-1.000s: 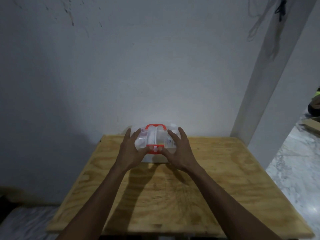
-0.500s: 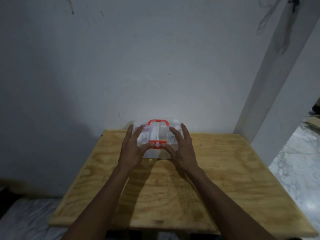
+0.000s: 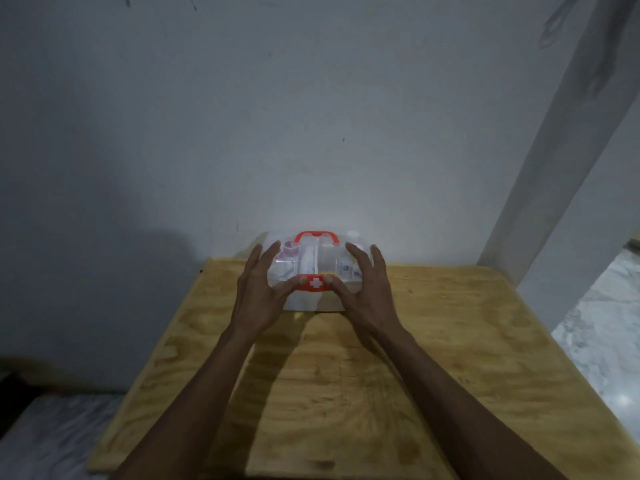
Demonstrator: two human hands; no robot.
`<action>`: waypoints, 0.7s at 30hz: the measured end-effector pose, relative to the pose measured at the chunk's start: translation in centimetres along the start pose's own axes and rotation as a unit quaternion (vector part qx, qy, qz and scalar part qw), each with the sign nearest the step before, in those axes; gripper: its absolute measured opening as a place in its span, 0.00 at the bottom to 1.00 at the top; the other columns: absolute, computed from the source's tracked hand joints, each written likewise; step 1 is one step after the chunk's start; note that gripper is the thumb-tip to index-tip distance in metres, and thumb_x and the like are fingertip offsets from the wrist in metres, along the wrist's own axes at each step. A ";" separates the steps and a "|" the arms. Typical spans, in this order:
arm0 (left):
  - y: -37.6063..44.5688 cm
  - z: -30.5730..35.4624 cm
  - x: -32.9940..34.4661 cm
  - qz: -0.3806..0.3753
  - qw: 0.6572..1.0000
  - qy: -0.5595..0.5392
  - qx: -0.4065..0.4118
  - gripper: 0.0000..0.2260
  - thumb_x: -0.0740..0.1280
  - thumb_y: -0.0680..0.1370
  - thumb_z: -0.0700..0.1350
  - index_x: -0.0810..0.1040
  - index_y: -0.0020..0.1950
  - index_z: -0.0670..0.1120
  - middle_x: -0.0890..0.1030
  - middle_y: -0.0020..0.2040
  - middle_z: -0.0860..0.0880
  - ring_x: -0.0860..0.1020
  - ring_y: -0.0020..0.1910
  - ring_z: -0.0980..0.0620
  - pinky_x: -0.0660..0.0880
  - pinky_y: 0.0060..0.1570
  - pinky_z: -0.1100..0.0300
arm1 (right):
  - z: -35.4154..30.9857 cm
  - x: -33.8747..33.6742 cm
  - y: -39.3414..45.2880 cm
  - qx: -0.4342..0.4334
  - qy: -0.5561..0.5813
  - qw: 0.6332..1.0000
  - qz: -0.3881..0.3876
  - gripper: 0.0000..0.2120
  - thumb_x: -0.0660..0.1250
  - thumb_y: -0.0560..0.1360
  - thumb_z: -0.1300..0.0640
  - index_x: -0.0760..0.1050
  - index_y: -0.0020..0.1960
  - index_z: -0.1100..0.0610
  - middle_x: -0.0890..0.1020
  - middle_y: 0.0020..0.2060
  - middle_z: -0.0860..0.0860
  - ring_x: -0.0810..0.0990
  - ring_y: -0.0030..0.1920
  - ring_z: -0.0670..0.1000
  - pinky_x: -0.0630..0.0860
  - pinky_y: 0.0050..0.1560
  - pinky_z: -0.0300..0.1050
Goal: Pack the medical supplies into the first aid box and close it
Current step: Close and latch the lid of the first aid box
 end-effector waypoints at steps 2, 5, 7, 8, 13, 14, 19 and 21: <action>0.8 -0.8 0.3 -0.004 1.000 0.012 -0.003 0.35 0.70 0.71 0.62 0.67 0.74 0.50 0.65 0.76 0.48 0.62 0.75 0.48 0.64 0.69 0.46 | 0.0 0.4 0.8 0.000 0.001 1.000 -0.003 0.36 0.68 0.71 0.34 0.59 0.75 0.40 0.50 0.80 0.47 0.57 0.77 0.55 0.65 0.68 0.52; 1.9 -1.5 0.6 -0.007 1.000 0.017 -0.006 0.36 0.70 0.70 0.64 0.66 0.75 0.52 0.65 0.76 0.48 0.61 0.76 0.47 0.64 0.69 0.47 | 0.0 0.8 1.9 -0.004 0.002 1.000 -0.004 0.36 0.68 0.72 0.35 0.59 0.75 0.40 0.49 0.80 0.48 0.57 0.77 0.55 0.65 0.68 0.51; 2.5 -1.6 0.8 -0.012 1.000 0.021 -0.008 0.37 0.69 0.70 0.64 0.65 0.75 0.52 0.64 0.77 0.48 0.60 0.76 0.48 0.64 0.69 0.47 | 0.0 1.1 2.4 -0.006 0.007 1.000 -0.004 0.35 0.68 0.72 0.36 0.59 0.75 0.41 0.49 0.80 0.48 0.57 0.77 0.55 0.64 0.67 0.49; 2.8 -1.7 0.9 -0.013 1.000 0.023 -0.010 0.37 0.69 0.71 0.64 0.64 0.75 0.52 0.64 0.77 0.48 0.60 0.76 0.47 0.64 0.69 0.47 | 0.0 1.1 2.6 -0.006 0.008 1.000 -0.003 0.35 0.68 0.72 0.36 0.59 0.75 0.41 0.49 0.80 0.49 0.57 0.77 0.55 0.63 0.66 0.47; 3.2 -2.1 1.3 -0.015 1.000 0.019 -0.010 0.36 0.69 0.72 0.63 0.63 0.76 0.51 0.63 0.77 0.49 0.59 0.76 0.48 0.64 0.69 0.47 | 0.4 1.5 3.1 -0.017 0.003 1.000 0.000 0.35 0.68 0.73 0.37 0.59 0.75 0.42 0.49 0.79 0.49 0.57 0.77 0.55 0.63 0.65 0.46; 3.2 -2.2 1.3 -0.016 1.000 0.016 -0.010 0.36 0.69 0.72 0.63 0.63 0.76 0.51 0.63 0.77 0.49 0.59 0.76 0.48 0.64 0.69 0.48 | 0.4 1.5 3.1 -0.020 0.002 1.000 0.001 0.35 0.68 0.73 0.37 0.59 0.75 0.42 0.50 0.79 0.49 0.57 0.77 0.55 0.63 0.66 0.47; 3.3 -2.1 1.3 -0.015 1.000 0.006 -0.018 0.36 0.70 0.71 0.62 0.63 0.76 0.51 0.64 0.77 0.49 0.59 0.76 0.48 0.63 0.69 0.50 | 0.4 1.7 3.3 -0.022 -0.004 1.000 -0.002 0.35 0.67 0.73 0.37 0.58 0.75 0.42 0.49 0.79 0.49 0.56 0.77 0.55 0.65 0.69 0.51; 3.2 -2.0 1.2 -0.023 0.999 0.012 -0.026 0.37 0.69 0.71 0.63 0.63 0.76 0.51 0.63 0.77 0.49 0.58 0.77 0.48 0.63 0.69 0.47 | 0.4 1.7 3.3 -0.018 -0.009 1.000 -0.010 0.35 0.67 0.73 0.36 0.57 0.75 0.41 0.48 0.79 0.48 0.57 0.77 0.56 0.66 0.69 0.52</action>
Point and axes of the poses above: each hand's wrist, its own y-axis towards the middle knuckle, its own x-axis out of the palm, z = x × y, the point moved 6 cm from there along y, towards the middle knuckle
